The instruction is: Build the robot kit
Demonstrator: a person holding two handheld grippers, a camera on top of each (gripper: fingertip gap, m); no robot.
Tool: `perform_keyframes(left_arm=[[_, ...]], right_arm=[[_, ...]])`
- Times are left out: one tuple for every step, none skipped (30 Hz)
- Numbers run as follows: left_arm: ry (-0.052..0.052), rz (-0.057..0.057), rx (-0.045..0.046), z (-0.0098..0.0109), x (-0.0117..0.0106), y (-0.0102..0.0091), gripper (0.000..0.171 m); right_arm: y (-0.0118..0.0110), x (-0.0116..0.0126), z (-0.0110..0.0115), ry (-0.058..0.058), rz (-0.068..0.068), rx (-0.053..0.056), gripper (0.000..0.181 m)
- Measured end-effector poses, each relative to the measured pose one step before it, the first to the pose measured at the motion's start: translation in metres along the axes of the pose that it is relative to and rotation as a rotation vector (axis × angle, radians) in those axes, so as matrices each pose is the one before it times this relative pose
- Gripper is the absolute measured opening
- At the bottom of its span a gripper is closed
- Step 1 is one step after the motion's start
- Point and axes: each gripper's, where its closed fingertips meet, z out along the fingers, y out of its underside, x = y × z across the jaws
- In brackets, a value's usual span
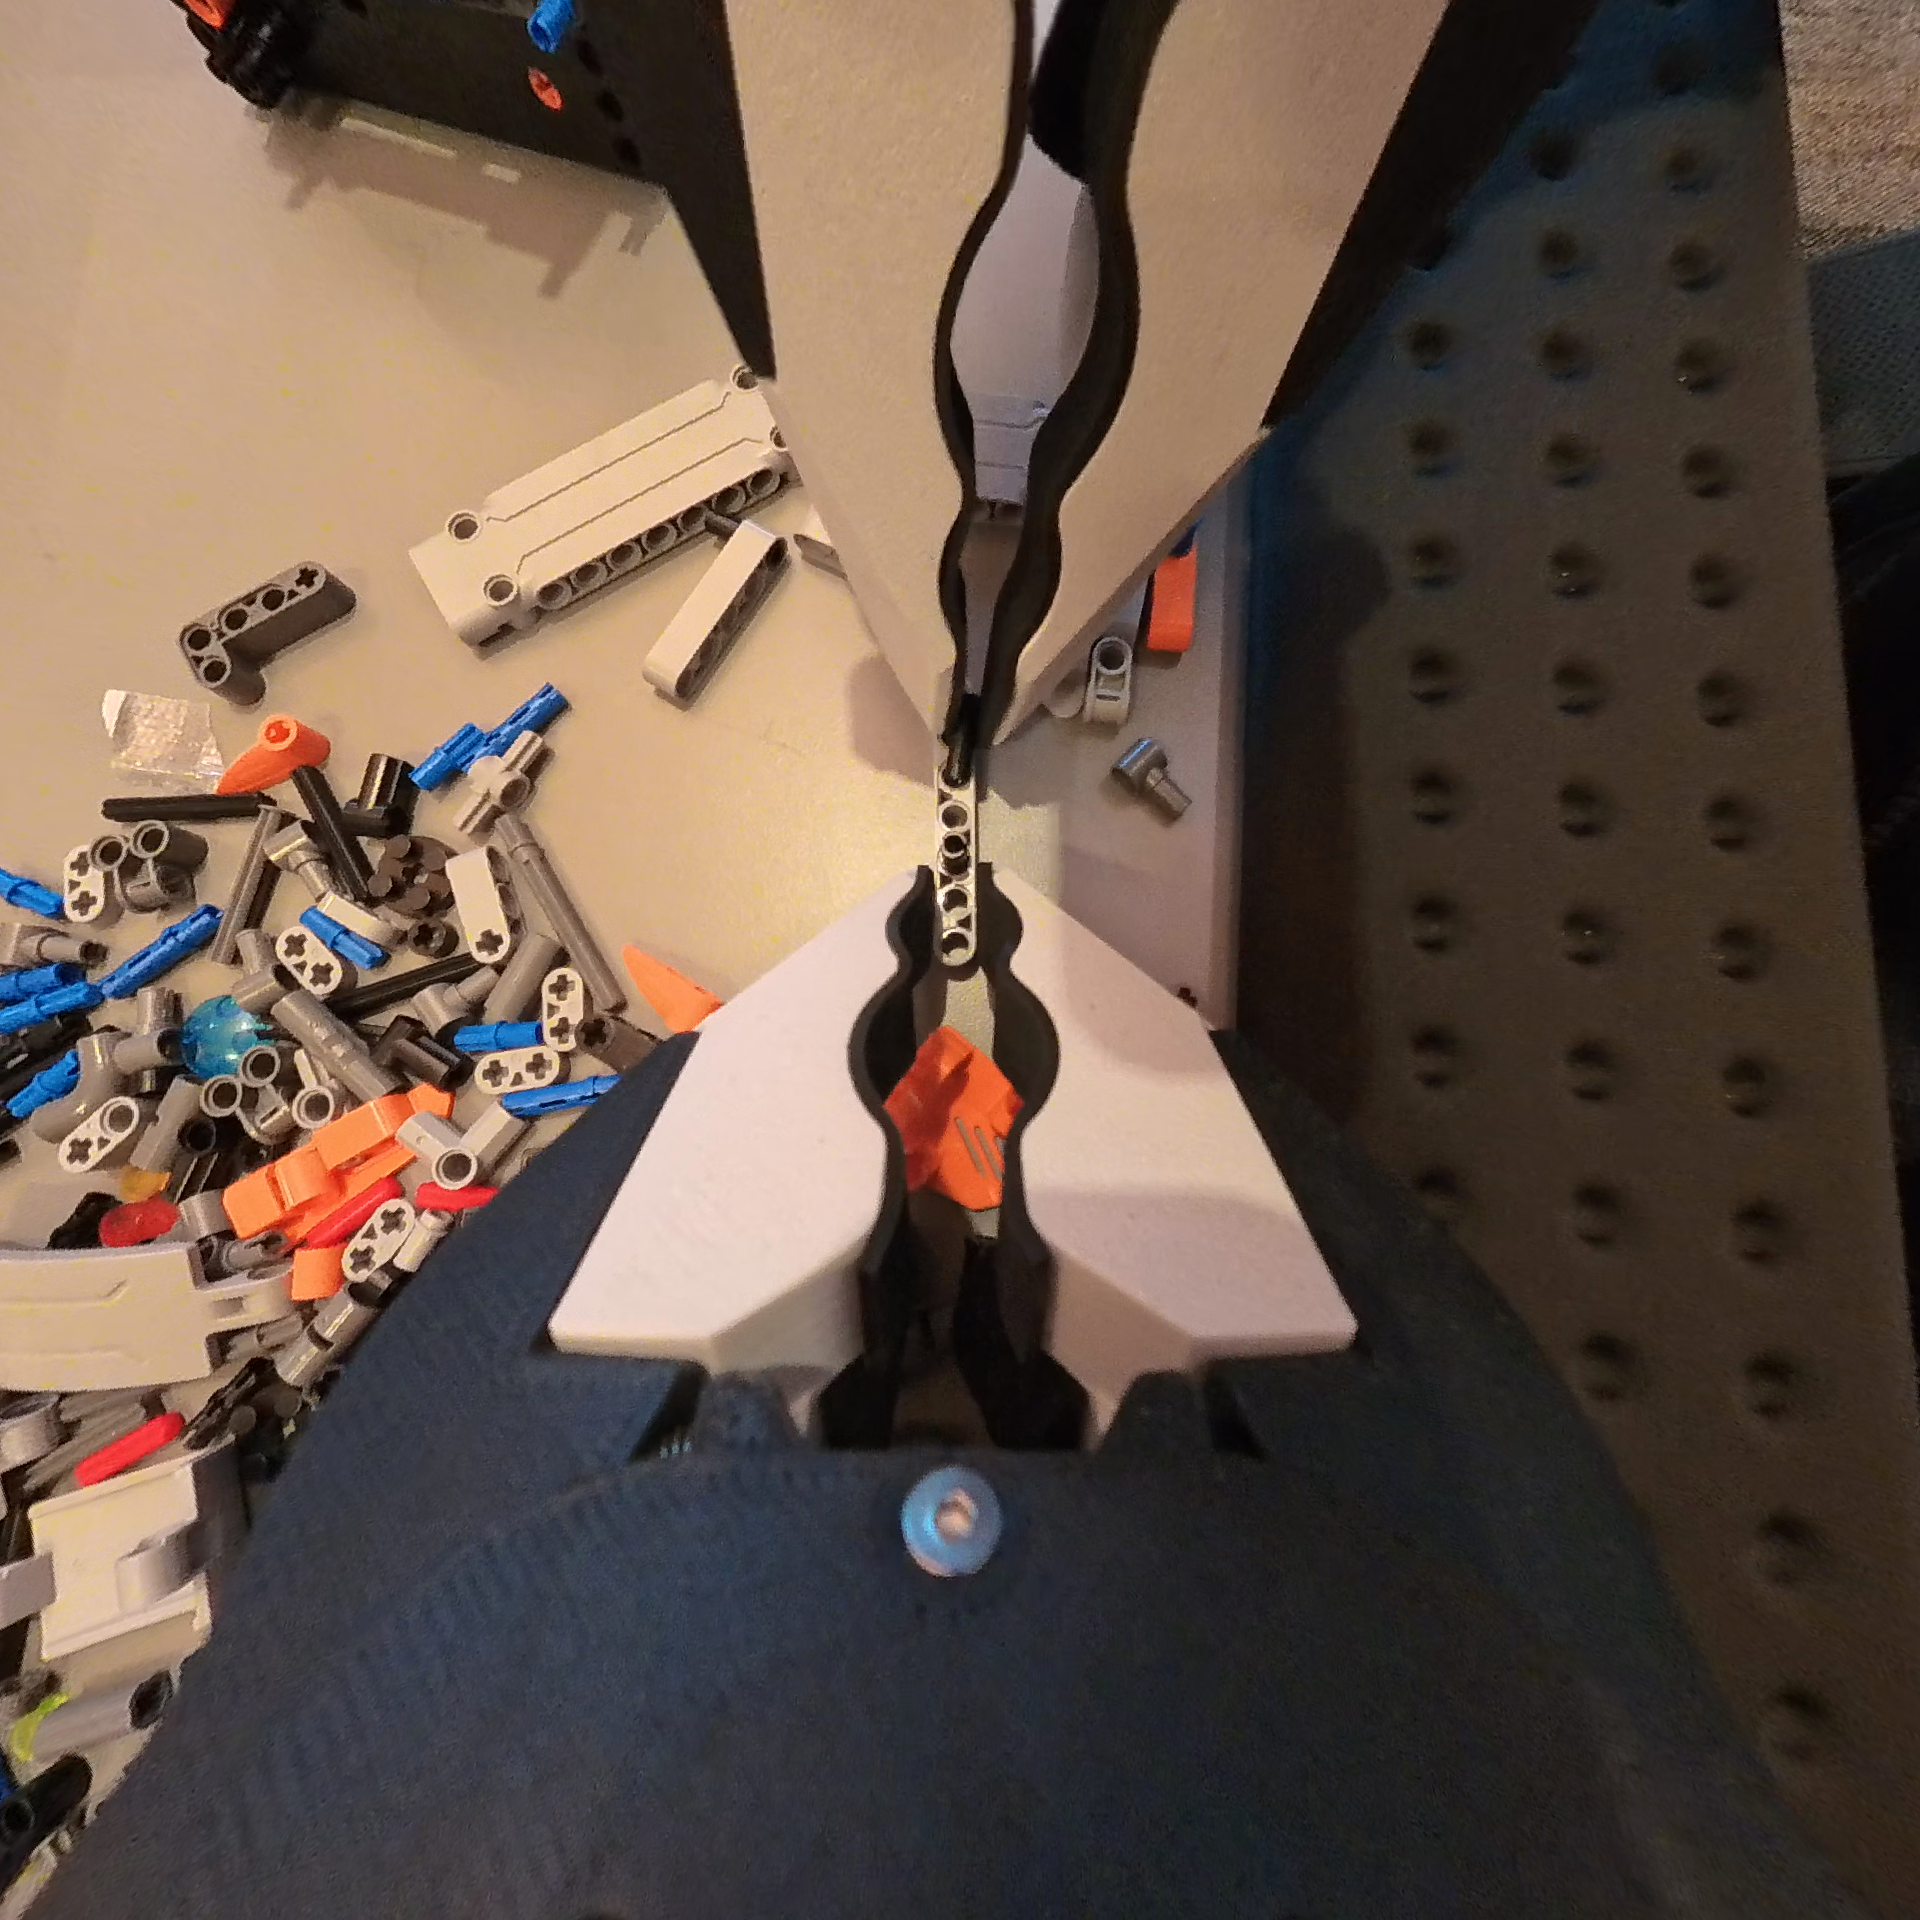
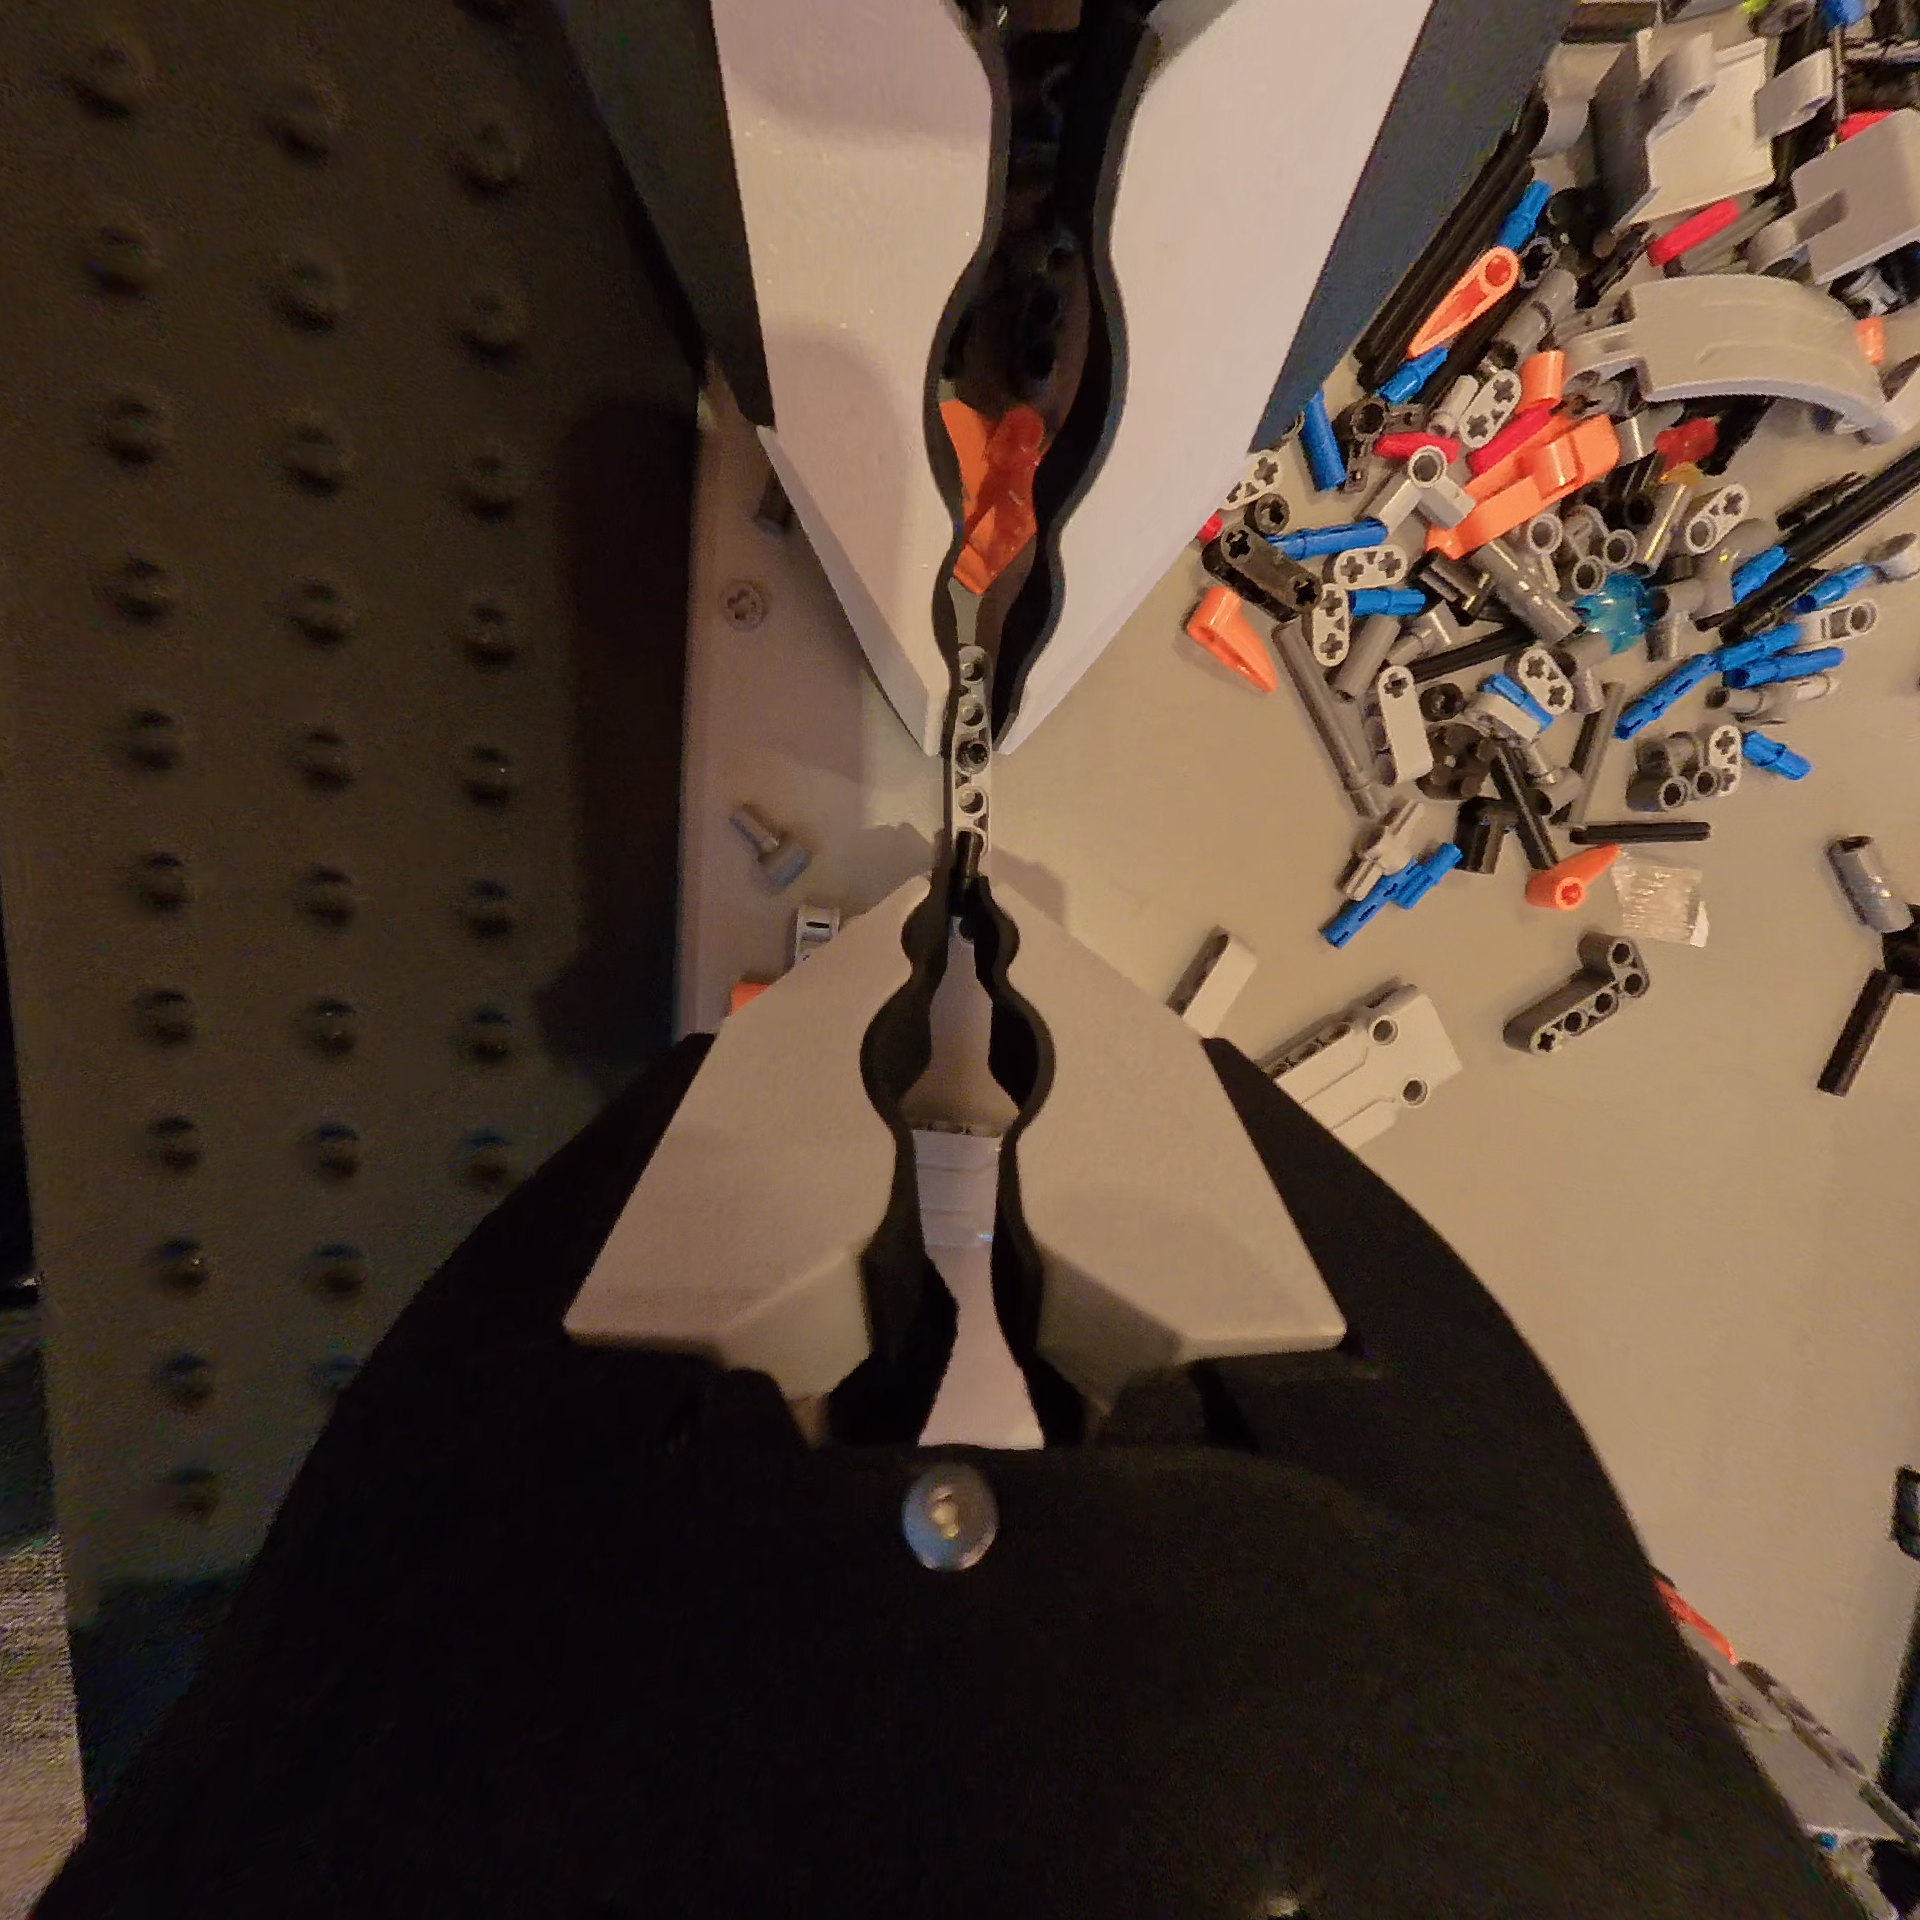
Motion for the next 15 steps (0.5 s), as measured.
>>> perform_keyframes(left_arm=[[0.0005, -0.0010, 0.00034, 0.00000, -0.00007, -0.00002, 0.006], [0.0001, 0.0001, 0.00030, 0.00009, 0.00001, 0.00003, 0.006], [0.0004, -0.0001, 0.00037, -0.00002, -0.00006, 0.00000, 0.006], [0.0005, -0.0008, 0.00064, 0.00007, 0.00003, -0.00011, 0.006], [-0.0009, -0.0005, -0.00022, -0.00002, -0.00010, 0.00003, 0.006], [-0.0062, 0.0030, -0.00292, -0.00012, -0.00057, 0.00014, 0.006], [-0.0136, 0.0081, -0.00582, -0.00045, -0.00125, 0.00047, 0.007], [-0.0166, 0.0102, -0.00304, -0.00058, -0.00152, -0.00021, 0.013], [-0.0135, 0.0095, 0.00550, -0.00090, -0.00080, -0.00180, 0.019], [-0.0136, 0.0101, 0.01069, -0.00133, -0.00057, -0.00309, 0.022], [-0.0191, 0.0165, 0.01152, -0.00168, -0.00107, -0.00341, 0.023], [-0.0240, 0.0204, 0.01033, -0.00197, -0.00163, -0.00326, 0.024], [-0.0246, 0.0210, 0.01697, -0.00258, -0.00135, -0.00438, 0.025], [-0.0229, 0.0268, 0.02881, -0.00359, -0.00062, -0.00676, 0.024], [-0.0192, 0.0374, 0.03396, -0.00394, 0.00102, -0.00836, 0.022]], right_arm=[[0.00003, -0.00001, 0.00002, -0.0014, 0.0009, -0.0010, 0.002], [-0.00005, 0.00005, -0.00004, -0.0023, 0.0003, -0.0011, 0.002], [-0.00009, 0.00042, -0.00026, 0.0001, -0.0015, -0.0010, 0.002], [-0.00022, 0.00105, -0.00059, 0.0034, 0.0007, -0.0004, 0.002], [-0.00077, 0.00128, -0.00114, 0.0039, 0.0032, 0.0032, 0.002], [-0.00248, -0.00004, -0.00186, -0.0042, 0.0056, 0.0155, 0.001], [-0.00256, -0.00076, -0.00212, -0.0102, 0.0101, 0.0171, 0.002], [-0.00178, -0.00073, -0.00198, -0.0089, 0.0123, 0.0129, 0.002], [-0.00183, -0.00101, -0.00182, -0.0128, 0.0167, 0.0138, 0.002], [-0.00220, -0.00104, -0.00177, -0.0164, 0.0216, 0.0179, 0.002], [-0.00320, -0.00041, -0.00239, -0.0146, 0.0254, 0.0256, 0.002], [-0.00331, -0.00106, -0.00276, -0.0197, 0.0270, 0.0264, 0.002], [-0.00254, -0.00178, -0.00266, -0.0235, 0.0254, 0.0214, 0.002], [-0.00210, -0.00145, -0.00229, -0.0188, 0.0231, 0.0177, 0.002], [-0.00219, -0.00091, -0.00205, -0.0132, 0.0208, 0.0167, 0.002]])
